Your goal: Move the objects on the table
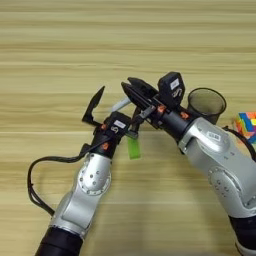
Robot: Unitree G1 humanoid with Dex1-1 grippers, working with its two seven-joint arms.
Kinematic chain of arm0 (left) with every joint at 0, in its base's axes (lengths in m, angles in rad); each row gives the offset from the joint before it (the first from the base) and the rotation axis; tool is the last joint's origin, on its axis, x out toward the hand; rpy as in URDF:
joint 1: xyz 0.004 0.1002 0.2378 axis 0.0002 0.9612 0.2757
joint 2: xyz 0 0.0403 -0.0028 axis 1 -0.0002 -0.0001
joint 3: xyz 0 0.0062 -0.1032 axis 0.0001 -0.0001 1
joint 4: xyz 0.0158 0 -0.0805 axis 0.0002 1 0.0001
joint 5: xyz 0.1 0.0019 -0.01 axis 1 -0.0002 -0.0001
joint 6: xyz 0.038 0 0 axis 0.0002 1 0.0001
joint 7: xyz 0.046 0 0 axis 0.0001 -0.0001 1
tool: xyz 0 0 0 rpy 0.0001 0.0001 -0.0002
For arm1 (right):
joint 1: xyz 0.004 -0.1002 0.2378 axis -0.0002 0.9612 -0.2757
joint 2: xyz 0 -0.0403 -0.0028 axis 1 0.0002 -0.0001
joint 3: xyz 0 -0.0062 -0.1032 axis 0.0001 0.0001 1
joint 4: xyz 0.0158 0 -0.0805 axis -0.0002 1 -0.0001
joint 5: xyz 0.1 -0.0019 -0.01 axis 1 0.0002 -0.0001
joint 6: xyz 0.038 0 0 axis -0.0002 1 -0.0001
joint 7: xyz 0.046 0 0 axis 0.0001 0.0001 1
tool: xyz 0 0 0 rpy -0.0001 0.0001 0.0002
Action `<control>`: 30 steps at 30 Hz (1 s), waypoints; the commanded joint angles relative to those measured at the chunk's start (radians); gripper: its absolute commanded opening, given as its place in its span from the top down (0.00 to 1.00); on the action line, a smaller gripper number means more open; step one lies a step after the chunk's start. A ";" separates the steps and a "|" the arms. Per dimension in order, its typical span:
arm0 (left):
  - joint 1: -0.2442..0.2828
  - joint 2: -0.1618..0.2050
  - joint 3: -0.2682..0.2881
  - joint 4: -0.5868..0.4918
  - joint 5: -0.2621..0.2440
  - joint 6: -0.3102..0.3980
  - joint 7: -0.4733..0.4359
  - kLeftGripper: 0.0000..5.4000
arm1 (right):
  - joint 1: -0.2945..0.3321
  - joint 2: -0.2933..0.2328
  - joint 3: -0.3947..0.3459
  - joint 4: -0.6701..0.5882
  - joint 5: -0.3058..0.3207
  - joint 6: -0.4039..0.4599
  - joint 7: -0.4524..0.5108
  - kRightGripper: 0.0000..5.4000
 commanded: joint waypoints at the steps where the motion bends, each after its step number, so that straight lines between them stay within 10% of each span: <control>1: -0.010 -0.003 0.000 0.005 -0.016 0.006 -0.010 0.03 | 0.004 0.007 -0.001 -0.003 -0.006 -0.006 0.004 0.87; 30: -0.006 0.011 -0.021 0.003 -0.034 -0.013 -0.040 0.54 | -0.006 0.015 -0.022 0.024 -0.018 -0.022 0.007 0.87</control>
